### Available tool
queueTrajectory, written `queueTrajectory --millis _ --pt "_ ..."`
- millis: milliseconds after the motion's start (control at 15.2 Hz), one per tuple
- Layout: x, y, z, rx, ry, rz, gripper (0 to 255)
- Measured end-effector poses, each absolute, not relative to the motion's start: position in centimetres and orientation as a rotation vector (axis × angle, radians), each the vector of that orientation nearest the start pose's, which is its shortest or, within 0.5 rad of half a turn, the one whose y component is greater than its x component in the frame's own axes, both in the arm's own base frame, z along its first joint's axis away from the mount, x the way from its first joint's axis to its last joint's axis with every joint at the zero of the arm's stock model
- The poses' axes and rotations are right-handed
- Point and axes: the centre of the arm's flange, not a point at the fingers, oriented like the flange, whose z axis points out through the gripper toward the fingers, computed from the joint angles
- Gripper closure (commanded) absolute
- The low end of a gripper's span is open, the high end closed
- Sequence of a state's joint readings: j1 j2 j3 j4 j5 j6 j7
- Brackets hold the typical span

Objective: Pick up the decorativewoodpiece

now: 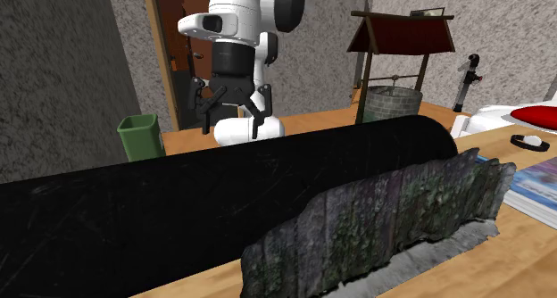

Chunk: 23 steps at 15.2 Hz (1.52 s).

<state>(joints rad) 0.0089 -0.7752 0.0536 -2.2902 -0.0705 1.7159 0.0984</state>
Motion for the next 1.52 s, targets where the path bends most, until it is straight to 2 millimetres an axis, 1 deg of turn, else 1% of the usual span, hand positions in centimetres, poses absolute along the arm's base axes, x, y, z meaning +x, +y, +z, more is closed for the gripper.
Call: queueTrajectory --millis 66,198,264,396,528,660,792,1056,1188,1254,1320,1386,1518 --pt "32.4 2.0 63.3 -3.216 0.071 -0.335 0" --pt "32.8 3.4 63.5 -3.207 0.161 -0.326 0" --pt "33.1 4.4 63.7 -3.199 0.228 -0.320 0" --pt "34.4 6.7 64.1 -3.174 0.377 -0.305 0" --pt "35.2 9.1 64.6 -3.141 0.530 -0.289 0" --pt "36.5 10.9 65.6 -3.117 0.697 -0.314 0" --pt "38.0 12.3 66.3 -3.084 0.858 -0.338 0" --pt "42.3 15.5 67.6 -2.977 1.159 -0.339 0" --pt "43.8 16.5 68.6 -2.920 1.315 -0.346 0" --pt "45.1 18.0 68.7 -2.863 1.360 -0.303 0" --pt "46.6 19.1 68.2 -2.803 1.410 -0.238 0" --pt "47.8 19.9 68.2 -2.753 1.467 -0.199 0" --pt "50.2 20.6 69.0 -2.660 1.585 -0.158 0"
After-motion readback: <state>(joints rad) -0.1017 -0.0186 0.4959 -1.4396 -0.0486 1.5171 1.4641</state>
